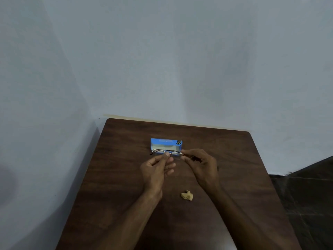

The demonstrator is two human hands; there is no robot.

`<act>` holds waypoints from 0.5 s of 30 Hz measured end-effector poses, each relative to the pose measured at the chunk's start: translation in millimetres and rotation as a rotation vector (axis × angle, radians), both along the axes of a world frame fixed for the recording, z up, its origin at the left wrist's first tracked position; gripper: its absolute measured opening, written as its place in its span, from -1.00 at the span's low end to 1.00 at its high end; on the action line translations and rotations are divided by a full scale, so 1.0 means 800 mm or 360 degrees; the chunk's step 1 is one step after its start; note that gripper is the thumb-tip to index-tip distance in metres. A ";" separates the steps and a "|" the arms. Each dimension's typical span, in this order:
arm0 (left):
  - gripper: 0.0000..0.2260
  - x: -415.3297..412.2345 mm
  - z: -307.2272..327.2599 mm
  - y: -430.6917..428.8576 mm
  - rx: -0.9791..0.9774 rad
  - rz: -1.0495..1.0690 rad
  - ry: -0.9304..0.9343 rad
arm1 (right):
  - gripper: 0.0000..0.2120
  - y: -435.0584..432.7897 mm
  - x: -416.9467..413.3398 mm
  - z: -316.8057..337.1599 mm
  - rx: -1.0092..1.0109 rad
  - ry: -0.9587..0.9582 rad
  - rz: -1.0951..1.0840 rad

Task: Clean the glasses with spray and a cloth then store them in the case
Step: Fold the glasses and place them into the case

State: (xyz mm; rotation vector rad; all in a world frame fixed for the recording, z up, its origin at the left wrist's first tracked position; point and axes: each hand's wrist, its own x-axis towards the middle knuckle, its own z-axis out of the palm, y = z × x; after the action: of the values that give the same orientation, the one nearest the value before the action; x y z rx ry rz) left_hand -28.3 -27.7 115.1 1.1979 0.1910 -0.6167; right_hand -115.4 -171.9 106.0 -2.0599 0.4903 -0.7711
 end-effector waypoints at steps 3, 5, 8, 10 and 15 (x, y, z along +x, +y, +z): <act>-0.83 0.006 -0.011 -0.001 0.0117 -0.0050 -0.0142 | -0.78 -0.010 0.003 -0.019 0.0207 0.0064 -0.0043; -0.86 0.019 -0.025 0.000 0.0212 -0.0045 -0.0306 | -0.81 -0.023 0.006 -0.030 0.0353 0.0114 -0.0076; -0.92 0.060 -0.056 0.012 0.0486 -0.0080 -0.0631 | -0.83 -0.047 0.013 -0.044 0.0506 0.0176 -0.0098; -0.89 0.098 -0.082 0.018 0.0795 -0.0164 -0.0964 | -0.84 -0.060 0.021 -0.056 0.0566 0.0220 -0.0093; -0.81 0.181 -0.139 0.004 0.1304 -0.0532 -0.1742 | -0.86 -0.076 0.052 -0.093 0.0669 0.0374 -0.0069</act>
State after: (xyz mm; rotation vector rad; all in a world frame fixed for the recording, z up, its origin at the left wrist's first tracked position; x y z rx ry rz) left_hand 116.4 -24.7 4.2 2.2220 -0.7681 -0.0636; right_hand -74.1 -233.1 31.2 -1.7534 0.7611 -0.4066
